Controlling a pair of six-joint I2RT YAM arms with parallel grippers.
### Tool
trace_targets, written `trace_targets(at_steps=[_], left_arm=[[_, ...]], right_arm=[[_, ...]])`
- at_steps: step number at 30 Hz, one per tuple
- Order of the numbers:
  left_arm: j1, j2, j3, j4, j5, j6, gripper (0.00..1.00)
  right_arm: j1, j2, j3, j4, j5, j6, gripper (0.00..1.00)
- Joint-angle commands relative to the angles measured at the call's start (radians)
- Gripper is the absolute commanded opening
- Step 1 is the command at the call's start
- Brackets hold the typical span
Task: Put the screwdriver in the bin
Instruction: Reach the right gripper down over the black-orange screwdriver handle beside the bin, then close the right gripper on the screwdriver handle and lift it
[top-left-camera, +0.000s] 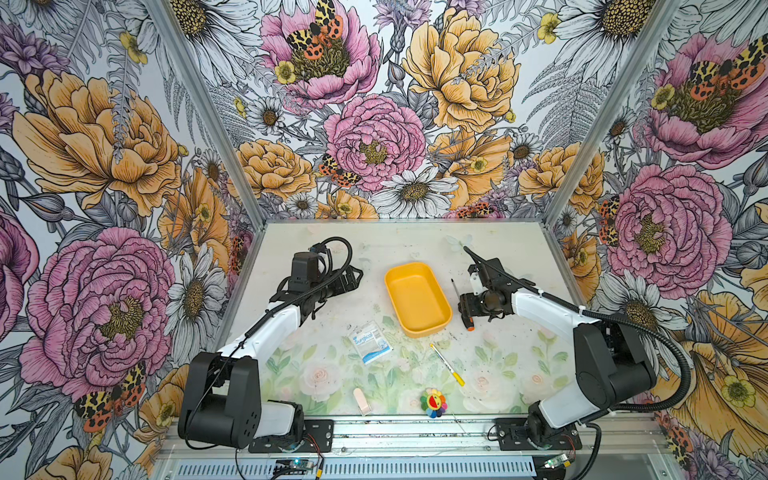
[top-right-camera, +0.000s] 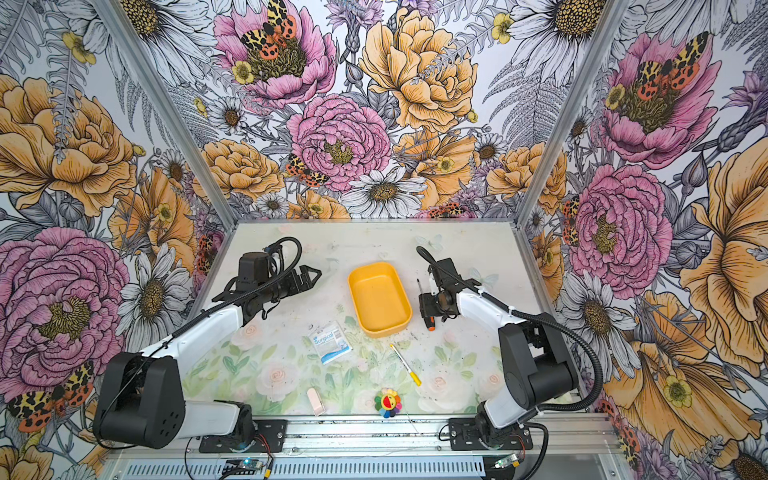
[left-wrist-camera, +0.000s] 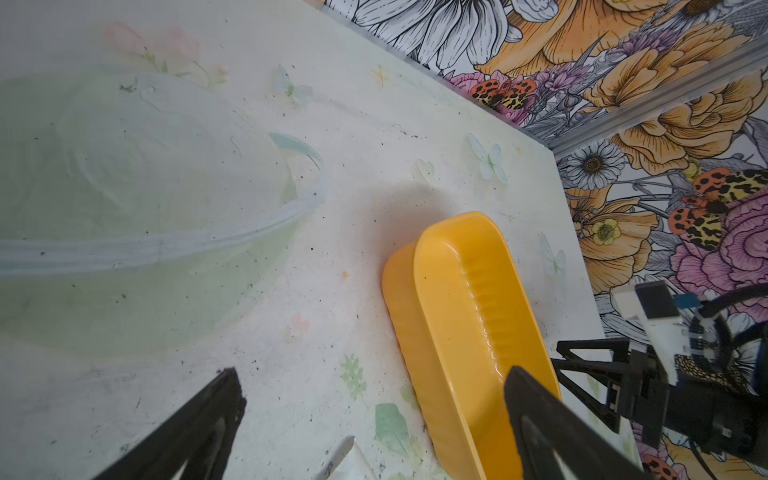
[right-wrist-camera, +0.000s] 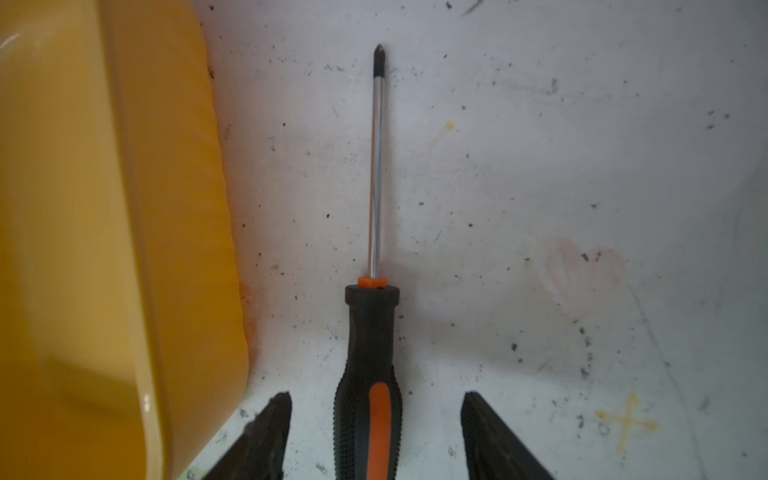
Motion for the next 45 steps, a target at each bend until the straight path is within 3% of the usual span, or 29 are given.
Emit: trace_targets(at_steps=[1, 12, 23, 35, 39, 45], left_arm=[[0.007, 0.010, -0.003, 0.037, 0.063, -0.022, 0.99], [0.024, 0.027, -0.010, 0.061, 0.133, -0.048, 0.99], [0.038, 0.040, -0.009, 0.059, 0.142, -0.054, 0.99], [0.040, 0.086, -0.004, 0.087, 0.191, -0.082, 0.99], [0.042, 0.084, -0.004, 0.086, 0.191, -0.082, 0.99], [0.041, 0.092, -0.001, 0.087, 0.194, -0.084, 0.99]], right_arm=[[0.019, 0.022, 0.028, -0.018, 0.012, 0.000, 0.65], [0.038, 0.086, 0.049, -0.052, 0.055, 0.011, 0.56], [0.040, 0.138, 0.095, -0.110, 0.051, 0.031, 0.41], [0.031, 0.180, 0.125, -0.154, -0.050, 0.035, 0.27], [0.029, 0.204, 0.124, -0.162, -0.068, 0.032, 0.15], [0.030, 0.211, 0.115, -0.171, -0.076, 0.030, 0.24]])
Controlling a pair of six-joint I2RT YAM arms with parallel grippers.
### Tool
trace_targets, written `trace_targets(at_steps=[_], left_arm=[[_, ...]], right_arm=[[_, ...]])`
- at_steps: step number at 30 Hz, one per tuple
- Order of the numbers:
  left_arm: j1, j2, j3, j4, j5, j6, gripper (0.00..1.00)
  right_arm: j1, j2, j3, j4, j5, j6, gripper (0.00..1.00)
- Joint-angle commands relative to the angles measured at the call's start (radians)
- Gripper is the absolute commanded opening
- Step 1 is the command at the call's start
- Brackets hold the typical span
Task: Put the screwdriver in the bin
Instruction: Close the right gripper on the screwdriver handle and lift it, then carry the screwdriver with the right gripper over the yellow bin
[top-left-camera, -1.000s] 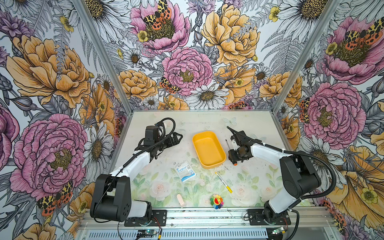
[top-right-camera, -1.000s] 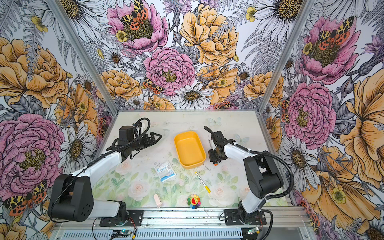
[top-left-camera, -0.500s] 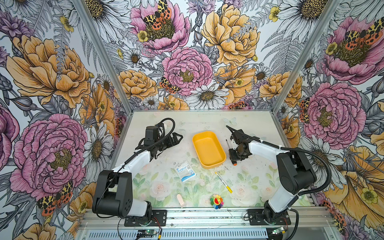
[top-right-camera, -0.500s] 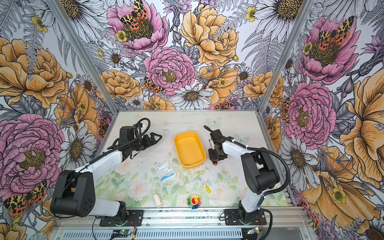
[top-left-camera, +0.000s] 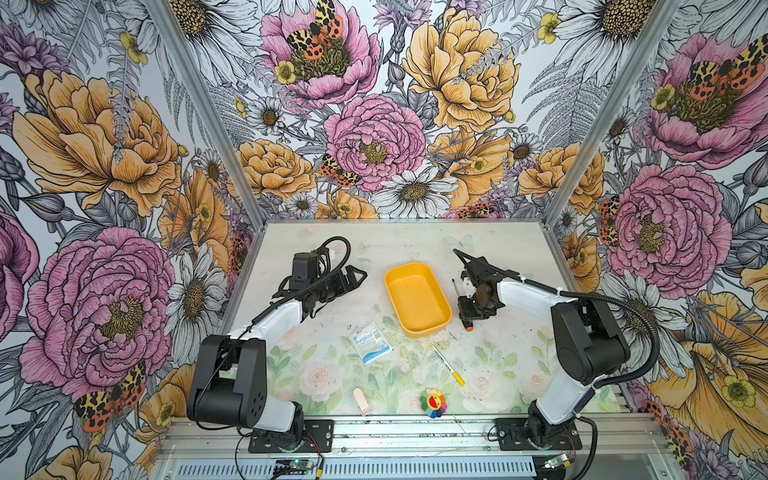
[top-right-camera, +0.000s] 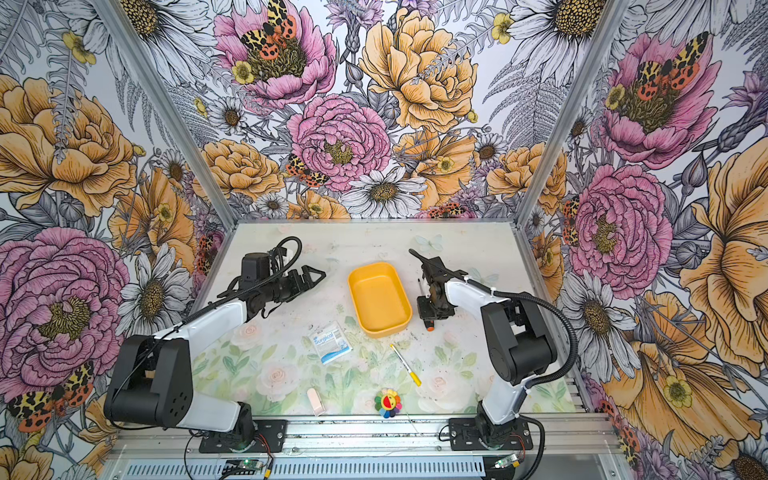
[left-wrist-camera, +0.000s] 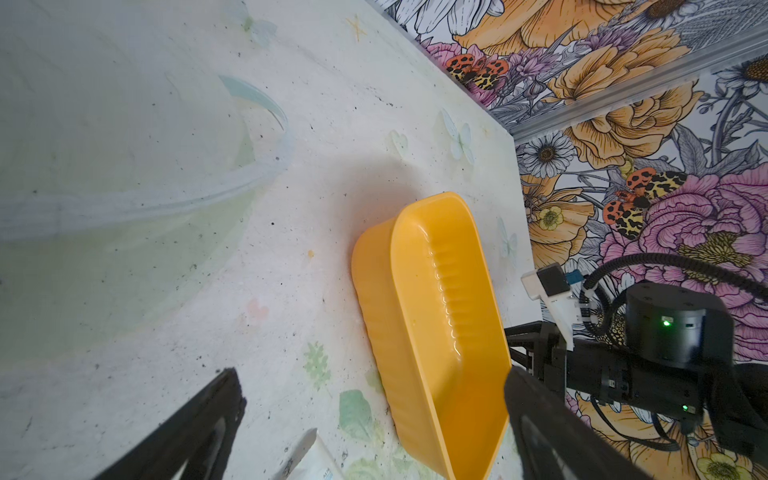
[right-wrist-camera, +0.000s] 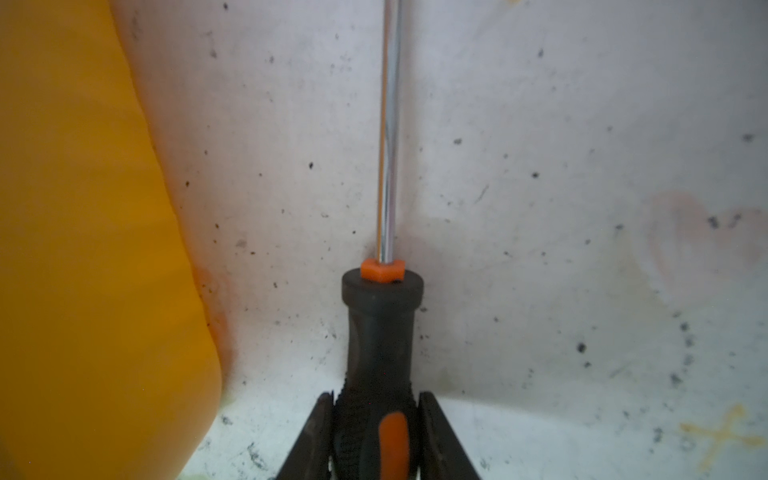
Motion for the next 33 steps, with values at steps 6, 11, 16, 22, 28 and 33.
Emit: trace_targets(at_steps=[6, 11, 16, 22, 28, 33], left_arm=[[0.009, 0.014, 0.007, 0.026, 0.030, -0.005, 0.99], [0.009, 0.019, 0.009, 0.026, 0.034, -0.007, 0.99], [0.011, 0.020, 0.009, 0.026, 0.034, -0.007, 0.99], [0.009, 0.027, 0.007, 0.025, 0.039, -0.006, 0.99], [0.011, 0.024, 0.001, 0.025, 0.037, -0.006, 0.99], [0.011, 0.025, 0.005, 0.025, 0.034, -0.006, 0.99]], right_arm=[[0.012, 0.019, -0.006, -0.021, -0.048, 0.000, 0.13], [0.001, -0.033, 0.011, -0.027, -0.076, -0.003, 0.06], [-0.036, -0.099, 0.040, -0.032, -0.130, -0.003, 0.06], [-0.080, -0.171, 0.136, -0.093, -0.145, -0.012, 0.05], [-0.072, -0.224, 0.241, -0.123, -0.195, 0.025, 0.03], [0.034, -0.229, 0.302, -0.119, -0.200, 0.102, 0.00]])
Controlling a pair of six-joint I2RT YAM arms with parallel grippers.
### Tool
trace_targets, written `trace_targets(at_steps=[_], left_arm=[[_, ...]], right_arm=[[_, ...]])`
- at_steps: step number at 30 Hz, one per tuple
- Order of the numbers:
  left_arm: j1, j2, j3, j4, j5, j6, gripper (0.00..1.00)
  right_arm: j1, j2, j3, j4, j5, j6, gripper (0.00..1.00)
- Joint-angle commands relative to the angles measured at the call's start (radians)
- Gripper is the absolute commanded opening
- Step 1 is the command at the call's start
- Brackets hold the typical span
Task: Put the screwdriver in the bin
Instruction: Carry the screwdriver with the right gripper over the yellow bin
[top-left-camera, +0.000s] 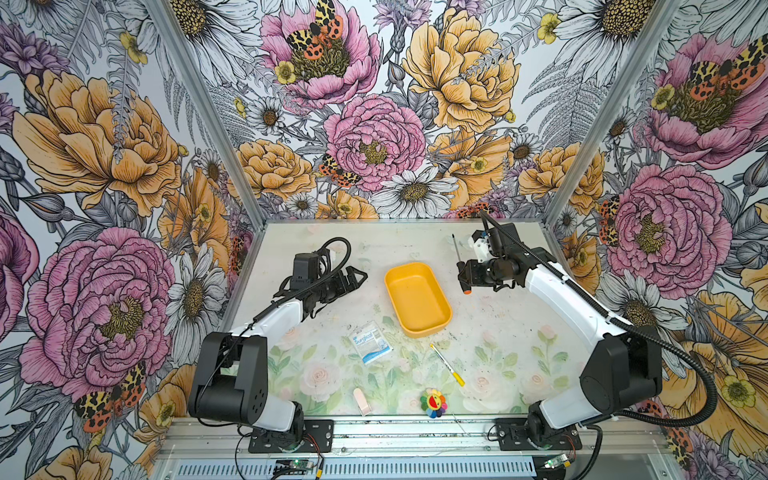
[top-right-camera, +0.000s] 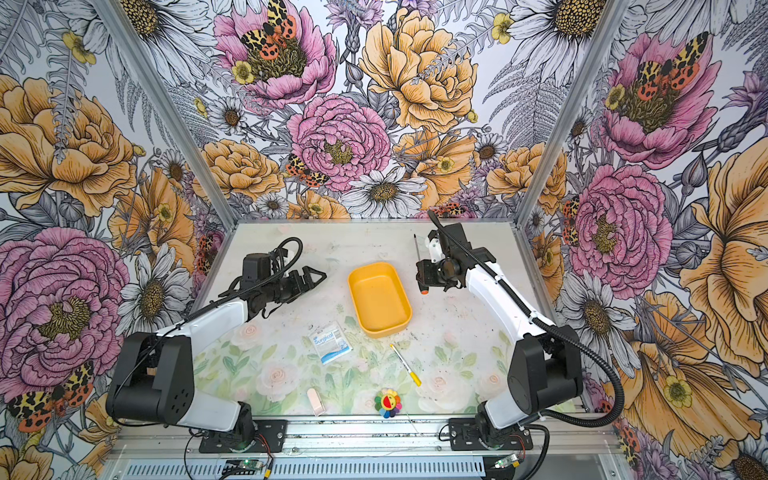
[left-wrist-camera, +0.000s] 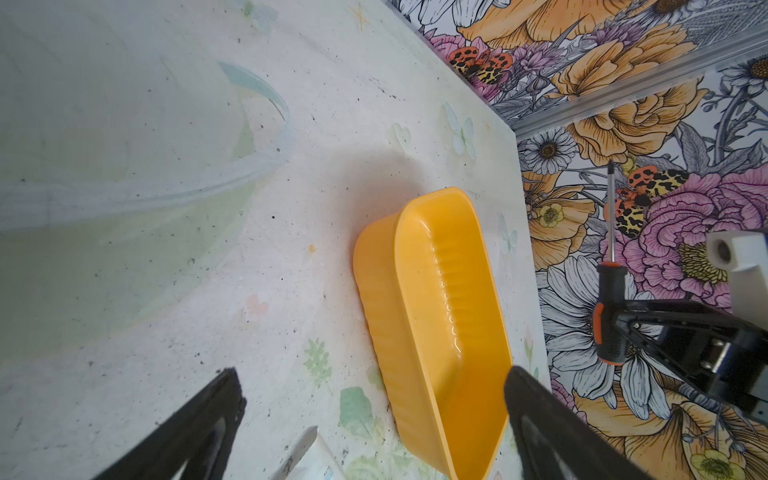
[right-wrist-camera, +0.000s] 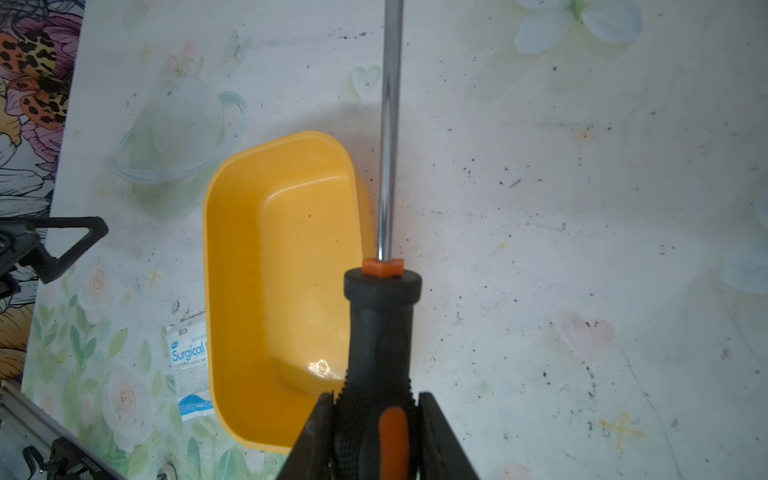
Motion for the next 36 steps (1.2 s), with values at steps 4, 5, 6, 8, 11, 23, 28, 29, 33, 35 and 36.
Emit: trace_targets(at_steps=[4, 5, 6, 8, 11, 23, 28, 29, 33, 35, 36], left_arm=[[0.010, 0.017, 0.008, 0.025, 0.031, -0.001, 0.99], [0.010, 0.019, 0.008, 0.025, 0.033, -0.001, 0.99], [0.010, 0.021, 0.008, 0.026, 0.036, -0.001, 0.99], [0.009, 0.024, 0.007, 0.033, 0.042, -0.001, 0.99], [0.009, 0.025, 0.006, 0.037, 0.048, 0.000, 0.99], [0.021, -0.006, -0.020, 0.037, 0.051, 0.005, 0.99], [0.027, -0.003, -0.019, 0.035, 0.052, 0.007, 0.99], [0.028, -0.001, -0.021, 0.035, 0.053, 0.008, 0.99], [0.027, 0.005, -0.019, 0.035, 0.051, 0.007, 0.99], [0.028, 0.006, -0.018, 0.035, 0.051, 0.007, 0.99], [0.028, 0.006, -0.020, 0.035, 0.051, 0.009, 0.99]], right_arm=[[0.182, 0.011, 0.058, -0.008, 0.043, 0.111, 0.00], [0.202, 0.022, 0.060, -0.008, 0.057, 0.121, 0.00], [0.217, 0.032, 0.060, -0.008, 0.067, 0.127, 0.00], [0.244, 0.062, 0.063, -0.008, 0.089, 0.138, 0.00], [0.263, 0.111, 0.072, -0.008, 0.099, 0.144, 0.00], [0.294, 0.284, 0.106, -0.010, 0.124, 0.132, 0.00], [0.299, 0.310, 0.106, -0.010, 0.127, 0.129, 0.00], [0.298, 0.314, 0.108, -0.010, 0.127, 0.130, 0.00], [0.301, 0.334, 0.112, -0.010, 0.134, 0.130, 0.00], [0.304, 0.349, 0.115, -0.008, 0.141, 0.130, 0.00], [0.307, 0.358, 0.118, -0.009, 0.142, 0.130, 0.00]])
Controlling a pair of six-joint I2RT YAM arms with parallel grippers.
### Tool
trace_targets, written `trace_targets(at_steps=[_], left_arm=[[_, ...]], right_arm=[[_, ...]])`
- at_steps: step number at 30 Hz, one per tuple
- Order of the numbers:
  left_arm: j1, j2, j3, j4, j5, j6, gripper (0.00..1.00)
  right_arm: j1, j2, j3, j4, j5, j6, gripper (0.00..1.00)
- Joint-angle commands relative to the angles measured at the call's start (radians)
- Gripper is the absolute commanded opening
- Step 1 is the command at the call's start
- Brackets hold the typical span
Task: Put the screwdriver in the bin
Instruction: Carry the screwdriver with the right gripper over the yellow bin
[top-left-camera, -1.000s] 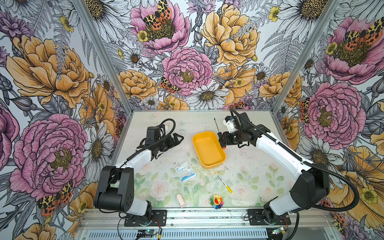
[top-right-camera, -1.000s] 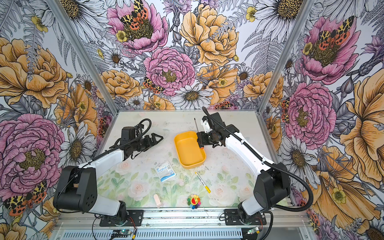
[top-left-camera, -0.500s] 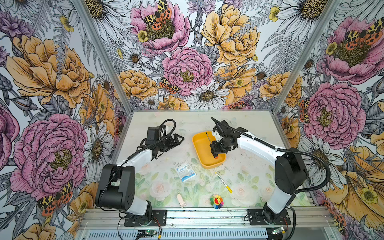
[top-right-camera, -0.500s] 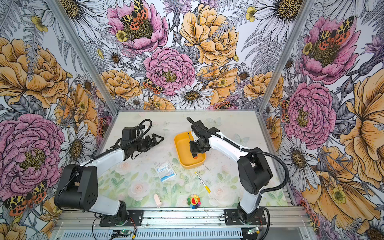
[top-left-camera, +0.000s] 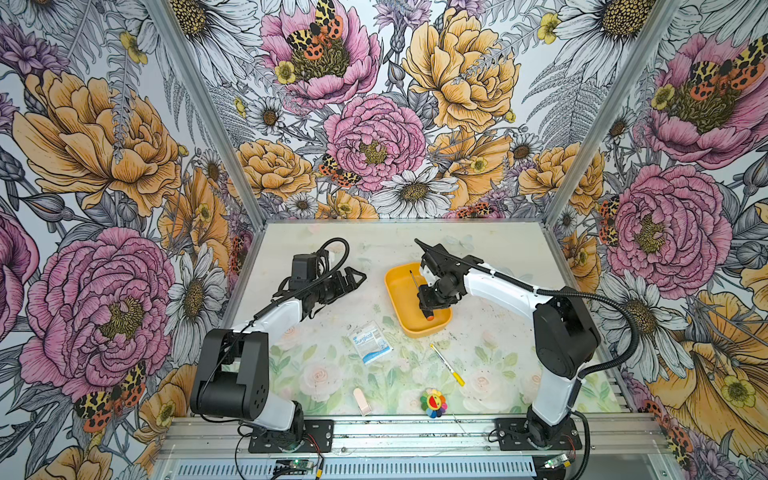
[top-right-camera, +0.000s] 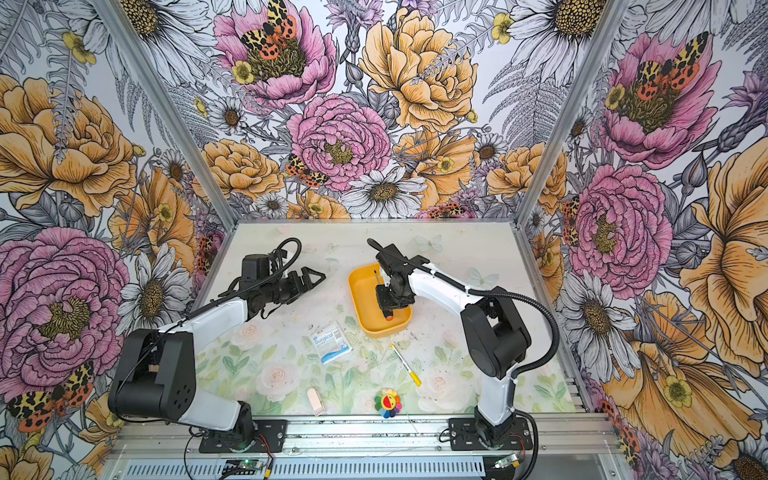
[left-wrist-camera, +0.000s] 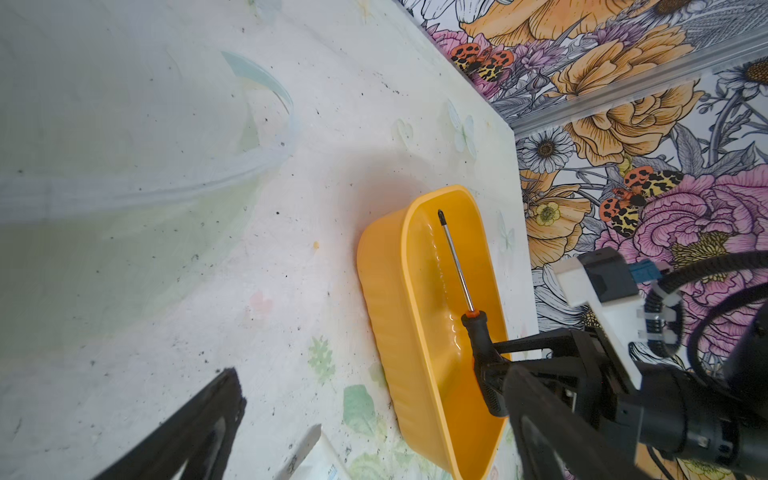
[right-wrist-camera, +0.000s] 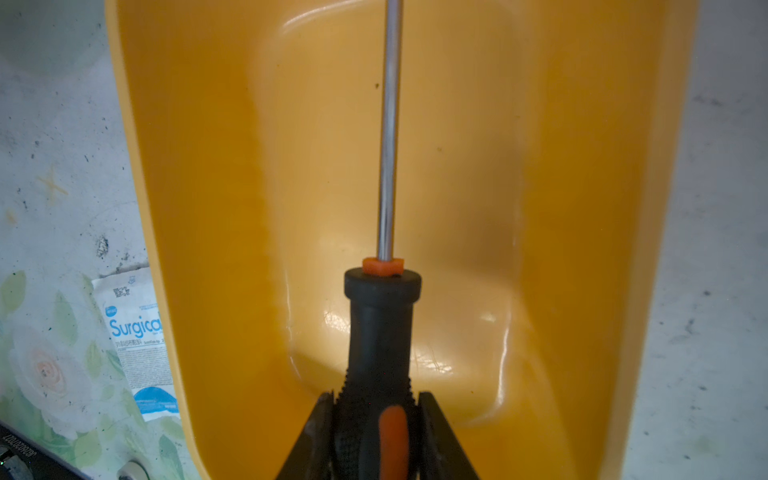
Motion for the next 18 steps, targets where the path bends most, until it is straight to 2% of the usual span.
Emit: trace_targets(at_steps=[1, 8, 18], left_arm=[[0.008, -0.015, -0.013, 0.023, 0.019, 0.010, 0.99], [0.015, -0.016, -0.012, 0.018, 0.016, 0.013, 0.99], [0.015, -0.023, -0.013, 0.011, 0.014, 0.016, 0.99]], right_arm=[[0.013, 0.033, 0.036, 0.011, 0.027, 0.007, 0.00], [0.024, 0.077, 0.054, 0.012, 0.079, 0.010, 0.01], [0.029, 0.121, 0.059, 0.012, 0.094, 0.009, 0.05]])
